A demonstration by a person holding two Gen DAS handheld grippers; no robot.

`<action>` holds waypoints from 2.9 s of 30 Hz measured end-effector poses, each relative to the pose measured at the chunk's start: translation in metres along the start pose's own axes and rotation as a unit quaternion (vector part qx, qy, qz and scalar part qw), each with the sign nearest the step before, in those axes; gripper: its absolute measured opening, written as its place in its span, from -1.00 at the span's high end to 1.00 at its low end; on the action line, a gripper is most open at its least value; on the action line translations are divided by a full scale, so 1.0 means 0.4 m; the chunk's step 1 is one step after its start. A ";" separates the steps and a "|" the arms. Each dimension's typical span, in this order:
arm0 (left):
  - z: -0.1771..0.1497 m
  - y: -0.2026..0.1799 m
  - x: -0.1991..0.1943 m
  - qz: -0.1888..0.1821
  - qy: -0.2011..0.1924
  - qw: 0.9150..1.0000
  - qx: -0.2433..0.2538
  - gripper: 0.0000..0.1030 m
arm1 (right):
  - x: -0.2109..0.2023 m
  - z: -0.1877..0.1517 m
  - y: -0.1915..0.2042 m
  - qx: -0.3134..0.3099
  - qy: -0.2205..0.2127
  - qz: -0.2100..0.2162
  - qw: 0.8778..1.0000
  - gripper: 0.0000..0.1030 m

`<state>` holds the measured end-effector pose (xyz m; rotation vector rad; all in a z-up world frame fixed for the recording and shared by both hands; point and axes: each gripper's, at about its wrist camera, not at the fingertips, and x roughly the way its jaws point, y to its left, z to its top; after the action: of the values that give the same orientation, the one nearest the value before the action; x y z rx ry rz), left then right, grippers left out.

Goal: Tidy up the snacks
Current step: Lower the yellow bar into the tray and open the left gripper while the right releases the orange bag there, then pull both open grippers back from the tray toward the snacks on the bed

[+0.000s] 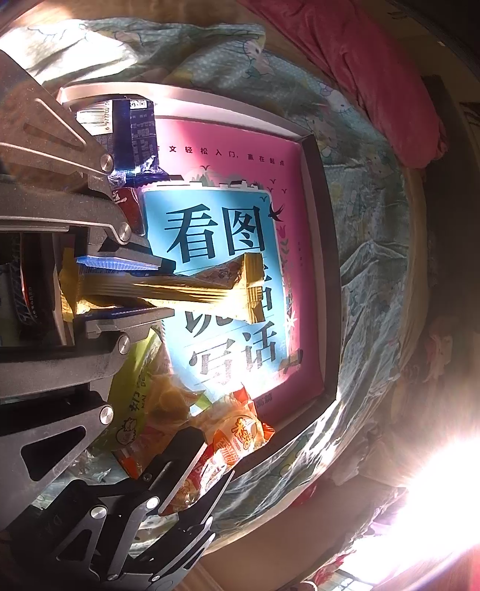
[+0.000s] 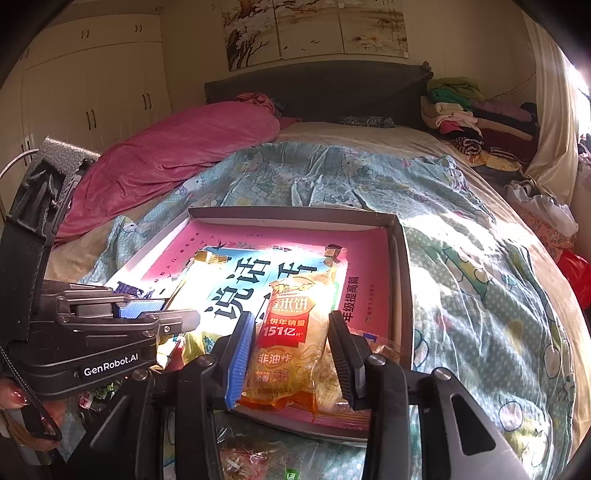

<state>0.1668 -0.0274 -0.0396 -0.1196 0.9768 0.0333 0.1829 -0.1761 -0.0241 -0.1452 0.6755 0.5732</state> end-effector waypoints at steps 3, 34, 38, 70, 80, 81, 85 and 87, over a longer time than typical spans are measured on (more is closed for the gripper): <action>0.000 -0.002 -0.001 0.003 0.000 1.000 0.002 0.66 | -0.002 0.001 -0.002 0.003 -0.002 0.000 1.000 0.18; 0.012 0.005 -0.046 0.031 -0.024 0.999 0.004 -0.02 | -0.026 0.010 -0.016 0.015 -0.016 -0.014 1.000 -0.03; 0.014 0.012 -0.061 0.026 -0.030 0.999 -0.005 -0.12 | -0.034 0.011 -0.014 0.014 -0.020 -0.017 1.000 -0.09; -0.026 0.038 -0.177 0.046 -0.070 0.996 -0.013 -0.40 | -0.131 0.020 0.005 0.003 -0.071 -0.034 0.997 -0.44; -0.037 0.049 -0.200 0.056 -0.075 0.995 -0.026 -0.47 | -0.165 0.023 -0.002 0.016 -0.092 -0.029 0.995 -0.56; -0.038 0.051 -0.202 0.054 -0.075 0.995 -0.028 -0.47 | -0.167 0.023 -0.002 0.017 -0.092 -0.029 0.995 -0.57; -0.046 0.057 -0.213 0.056 -0.076 0.995 -0.030 -0.47 | -0.176 0.022 0.001 0.016 -0.096 -0.028 0.995 -0.61; -0.051 0.060 -0.217 0.057 -0.075 0.995 -0.029 -0.47 | -0.184 0.021 0.005 0.014 -0.099 -0.028 0.995 -0.63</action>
<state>0.0995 -0.0037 0.0189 -0.1133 0.8322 0.1742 0.1400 -0.2052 0.0286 -0.0802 0.4860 0.5163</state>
